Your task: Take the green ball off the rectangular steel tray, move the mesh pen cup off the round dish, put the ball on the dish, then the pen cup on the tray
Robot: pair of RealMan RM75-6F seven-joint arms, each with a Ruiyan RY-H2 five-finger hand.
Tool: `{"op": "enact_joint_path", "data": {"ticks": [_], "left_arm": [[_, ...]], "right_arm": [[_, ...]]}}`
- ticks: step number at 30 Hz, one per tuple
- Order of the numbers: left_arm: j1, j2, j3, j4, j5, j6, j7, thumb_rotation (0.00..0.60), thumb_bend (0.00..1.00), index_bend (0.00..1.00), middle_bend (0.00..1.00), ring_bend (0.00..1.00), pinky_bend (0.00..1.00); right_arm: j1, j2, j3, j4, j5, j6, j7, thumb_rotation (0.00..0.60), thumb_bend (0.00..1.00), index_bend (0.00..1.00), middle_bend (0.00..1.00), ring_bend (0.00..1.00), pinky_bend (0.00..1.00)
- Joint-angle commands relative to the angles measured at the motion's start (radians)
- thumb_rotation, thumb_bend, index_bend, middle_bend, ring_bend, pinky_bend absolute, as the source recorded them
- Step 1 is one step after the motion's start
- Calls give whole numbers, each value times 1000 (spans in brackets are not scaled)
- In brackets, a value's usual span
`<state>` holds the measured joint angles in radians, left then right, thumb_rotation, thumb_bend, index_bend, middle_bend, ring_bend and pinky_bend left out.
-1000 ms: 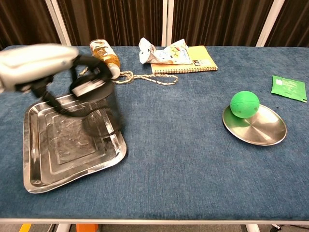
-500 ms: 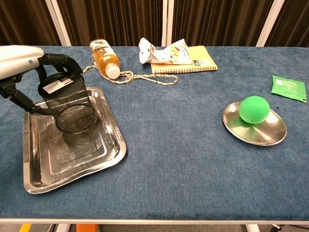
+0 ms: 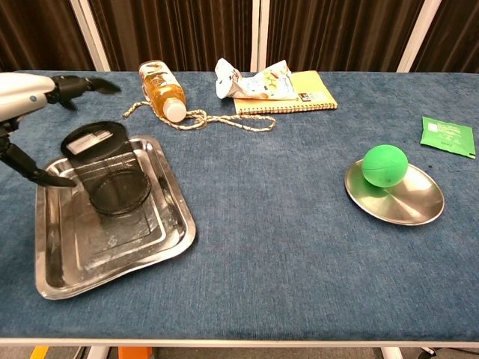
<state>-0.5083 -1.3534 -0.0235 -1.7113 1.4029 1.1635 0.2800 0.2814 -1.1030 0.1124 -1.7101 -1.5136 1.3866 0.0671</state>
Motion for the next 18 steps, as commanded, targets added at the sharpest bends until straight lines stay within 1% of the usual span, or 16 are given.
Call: {"op": "enact_joint_path", "data": {"ticks": [1,3,5,9,13,15,18], "left_arm": [[26,17,4,-25,-6,35,32,600,42,0,0,0,127],[48,28,7,-36,-7,66,38,600,42,0,0,0,129],[88,36,8,-39,-2,134,42,600,42,0,0,0,132],[194,26,-5,-13,8,317,-15,600,42,0,0,0,133],[296,-4,-24,59,4,476,-94,600,47,2,0,0,133],[330,-27,-24,92,0,520,-108,600,48,3,0,0,133],[371,-39,-1,114,-9,527,-134,600,48,4,0,0,133]], "right_arm": [[-5,-2,-3,4,-2,3,5,600,0,0,0,0,34],[-10,-4,-7,8,-2,7,9,600,0,0,0,0,33],[-21,-9,-14,16,-5,17,14,600,0,0,0,0,33],[-55,-33,-38,49,-4,43,8,600,0,0,0,0,25],[-113,-108,-65,126,6,102,-45,600,0,0,0,0,0],[-141,-148,-73,168,5,139,-49,600,0,0,0,0,0],[-184,-201,-83,232,3,192,-18,600,0,0,0,0,0]]}}
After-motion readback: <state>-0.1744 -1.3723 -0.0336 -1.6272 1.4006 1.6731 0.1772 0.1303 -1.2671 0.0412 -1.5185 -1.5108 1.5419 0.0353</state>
